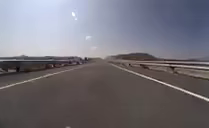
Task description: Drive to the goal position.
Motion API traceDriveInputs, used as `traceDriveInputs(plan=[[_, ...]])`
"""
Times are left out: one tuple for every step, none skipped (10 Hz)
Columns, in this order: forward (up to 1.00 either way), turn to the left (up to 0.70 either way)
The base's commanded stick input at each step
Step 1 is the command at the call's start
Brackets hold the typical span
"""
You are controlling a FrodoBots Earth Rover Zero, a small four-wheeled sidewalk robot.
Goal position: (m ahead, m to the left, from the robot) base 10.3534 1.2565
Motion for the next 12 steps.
traceDriveInputs(plan=[[1.00,0.00],[1.00,0.00],[1.00,0.00],[1.00,0.00],[1.00,0.00],[1.00,0.00],[1.00,0.00],[1.00,0.00],[1.00,0.00],[1.00,0.00],[1.00,0.00],[1.00,0.00]])
